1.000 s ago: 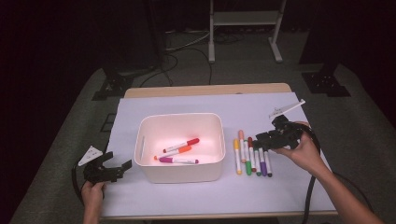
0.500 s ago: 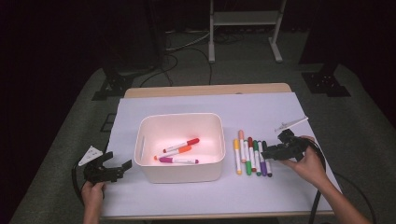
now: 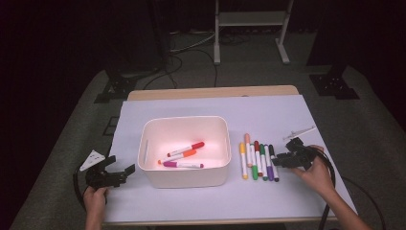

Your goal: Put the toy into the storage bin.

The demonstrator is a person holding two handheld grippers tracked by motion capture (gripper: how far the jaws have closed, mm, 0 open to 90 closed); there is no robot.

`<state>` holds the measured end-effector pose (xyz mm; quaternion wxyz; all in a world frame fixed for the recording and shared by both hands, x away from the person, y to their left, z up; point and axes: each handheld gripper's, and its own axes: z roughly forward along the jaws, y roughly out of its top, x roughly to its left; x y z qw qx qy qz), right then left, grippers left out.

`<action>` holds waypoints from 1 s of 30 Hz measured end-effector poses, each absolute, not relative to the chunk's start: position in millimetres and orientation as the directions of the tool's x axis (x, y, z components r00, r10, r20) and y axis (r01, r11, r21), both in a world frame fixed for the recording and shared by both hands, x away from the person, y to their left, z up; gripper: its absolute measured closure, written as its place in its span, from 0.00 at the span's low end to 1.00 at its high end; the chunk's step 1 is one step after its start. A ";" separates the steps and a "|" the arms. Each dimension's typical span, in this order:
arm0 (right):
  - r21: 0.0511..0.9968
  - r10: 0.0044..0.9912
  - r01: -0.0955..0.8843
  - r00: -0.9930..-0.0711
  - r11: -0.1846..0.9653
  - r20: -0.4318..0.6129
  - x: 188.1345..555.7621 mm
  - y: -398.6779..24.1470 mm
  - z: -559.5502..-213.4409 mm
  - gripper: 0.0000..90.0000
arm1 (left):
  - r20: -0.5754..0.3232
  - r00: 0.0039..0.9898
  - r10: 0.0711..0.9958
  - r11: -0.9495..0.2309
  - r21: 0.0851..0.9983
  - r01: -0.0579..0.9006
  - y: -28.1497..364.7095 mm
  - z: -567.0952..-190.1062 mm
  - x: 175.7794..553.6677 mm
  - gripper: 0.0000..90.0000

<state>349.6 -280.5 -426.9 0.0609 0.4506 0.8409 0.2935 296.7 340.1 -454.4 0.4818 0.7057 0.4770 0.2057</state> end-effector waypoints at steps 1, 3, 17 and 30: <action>0.548 0.795 0.726 -0.583 0.416 0.168 349.3 -282.0 -427.0 0.71 | -0.168 0.462 0.871 -0.083 0.876 0.474 340.1 -454.4 296.6 0.00; 0.552 0.804 0.732 -0.569 0.400 0.172 347.7 -286.3 -427.7 0.71 | -0.169 0.463 0.870 -0.084 0.875 0.476 340.1 -454.3 296.8 0.00; 0.560 0.802 0.734 -0.565 0.384 0.191 348.6 -279.3 -431.6 0.68 | -0.168 0.463 0.870 -0.086 0.874 0.478 339.9 -454.3 296.9 0.00; 0.527 0.855 0.758 -0.508 0.385 0.105 347.6 -293.6 -435.8 0.73 | -0.169 0.465 0.869 -0.085 0.875 0.476 340.2 -454.3 296.9 0.00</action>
